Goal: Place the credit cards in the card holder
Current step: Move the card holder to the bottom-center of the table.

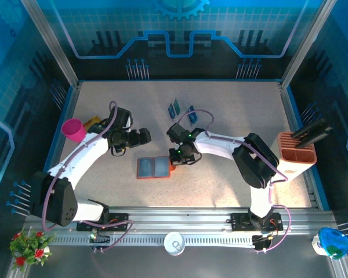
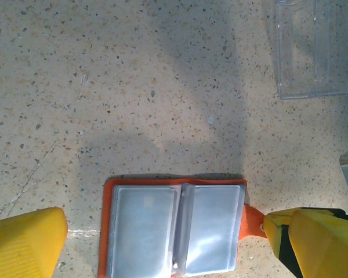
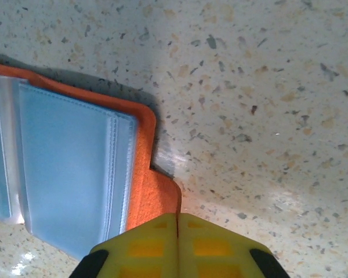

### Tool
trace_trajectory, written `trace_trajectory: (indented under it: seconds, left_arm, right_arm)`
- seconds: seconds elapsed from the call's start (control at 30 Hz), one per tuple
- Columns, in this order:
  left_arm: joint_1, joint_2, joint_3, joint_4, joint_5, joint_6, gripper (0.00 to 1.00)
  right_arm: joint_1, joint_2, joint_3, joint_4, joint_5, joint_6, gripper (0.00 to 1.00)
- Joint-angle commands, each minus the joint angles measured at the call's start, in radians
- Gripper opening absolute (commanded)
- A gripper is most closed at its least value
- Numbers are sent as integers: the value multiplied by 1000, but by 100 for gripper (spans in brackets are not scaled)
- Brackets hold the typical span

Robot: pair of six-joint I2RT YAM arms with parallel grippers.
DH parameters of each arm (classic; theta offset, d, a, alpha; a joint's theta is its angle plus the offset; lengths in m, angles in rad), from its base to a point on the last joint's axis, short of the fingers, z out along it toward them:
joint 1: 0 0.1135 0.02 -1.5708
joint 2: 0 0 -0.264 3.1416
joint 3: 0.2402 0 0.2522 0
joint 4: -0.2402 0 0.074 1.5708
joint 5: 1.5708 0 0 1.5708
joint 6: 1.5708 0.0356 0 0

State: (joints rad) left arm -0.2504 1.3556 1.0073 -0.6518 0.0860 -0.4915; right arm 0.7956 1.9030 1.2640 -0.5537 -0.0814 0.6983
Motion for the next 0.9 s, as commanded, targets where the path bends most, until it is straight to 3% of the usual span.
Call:
trace_trajectory:
  seconds: [0.0,0.27,0.4,0.5,0.67,0.73,0.8,0.87]
  left_arm:
    - [8,17,-13,9,28,6,99]
    - [9,46,-5,28,40,7,99]
    - [8,62,0,32,45,7,99]
    - [9,70,6,36,47,8,99]
    - [6,84,13,41,50,10,99]
    - [7,88,14,44,51,10,99]
    - [8,93,16,46,52,8,99]
    - [7,95,16,47,54,7,99]
  right_arm:
    - [-33,-61,-49,-22,20,-7,0]
    - [-115,-156,-154,-28,34,-26,0]
    - [-149,-205,-160,-47,39,-53,33]
    - [-180,-260,-130,-81,47,-75,46]
    - [-233,-325,-23,-156,95,-130,58]
    - [-247,-335,36,-190,130,-159,70]
    - [-256,-337,94,-217,167,-190,100]
    - [-257,-329,159,-242,224,-221,100]
